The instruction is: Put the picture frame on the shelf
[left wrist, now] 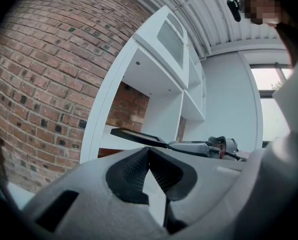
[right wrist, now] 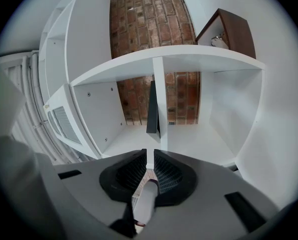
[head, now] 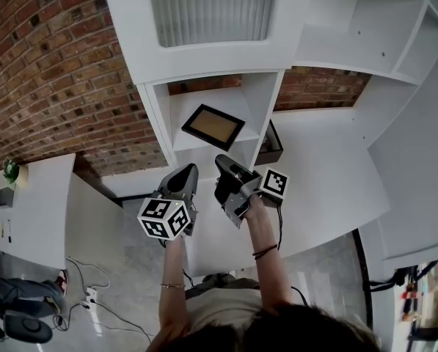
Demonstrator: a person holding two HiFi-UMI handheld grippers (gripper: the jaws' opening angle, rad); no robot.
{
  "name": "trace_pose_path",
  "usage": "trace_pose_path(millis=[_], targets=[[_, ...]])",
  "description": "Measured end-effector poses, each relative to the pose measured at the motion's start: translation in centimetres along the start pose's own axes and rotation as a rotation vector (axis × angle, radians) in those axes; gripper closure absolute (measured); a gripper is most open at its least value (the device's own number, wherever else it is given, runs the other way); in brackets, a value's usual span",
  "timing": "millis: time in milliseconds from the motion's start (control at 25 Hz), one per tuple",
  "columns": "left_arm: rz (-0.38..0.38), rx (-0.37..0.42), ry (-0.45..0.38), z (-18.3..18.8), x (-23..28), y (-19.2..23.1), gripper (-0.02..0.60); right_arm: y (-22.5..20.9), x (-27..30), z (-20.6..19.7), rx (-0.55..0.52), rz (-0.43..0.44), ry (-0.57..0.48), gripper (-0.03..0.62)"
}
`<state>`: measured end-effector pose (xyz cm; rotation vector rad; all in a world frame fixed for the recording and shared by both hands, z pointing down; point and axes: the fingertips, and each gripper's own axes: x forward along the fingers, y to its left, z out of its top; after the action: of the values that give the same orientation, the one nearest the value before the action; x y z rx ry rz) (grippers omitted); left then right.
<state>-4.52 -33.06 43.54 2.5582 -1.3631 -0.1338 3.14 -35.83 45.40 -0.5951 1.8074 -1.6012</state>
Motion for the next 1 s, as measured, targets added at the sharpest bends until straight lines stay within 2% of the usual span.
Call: trace_pose_path(millis=[680, 1000], targets=[[-0.053, 0.021, 0.024, -0.5, -0.5, -2.0, 0.571, 1.0, -1.5, -1.0, 0.048, 0.032, -0.034, 0.585], [-0.062, 0.027, 0.020, -0.2, -0.4, -2.3, 0.571, 1.4, -1.5, -1.0, 0.031, 0.037, -0.034, 0.585]])
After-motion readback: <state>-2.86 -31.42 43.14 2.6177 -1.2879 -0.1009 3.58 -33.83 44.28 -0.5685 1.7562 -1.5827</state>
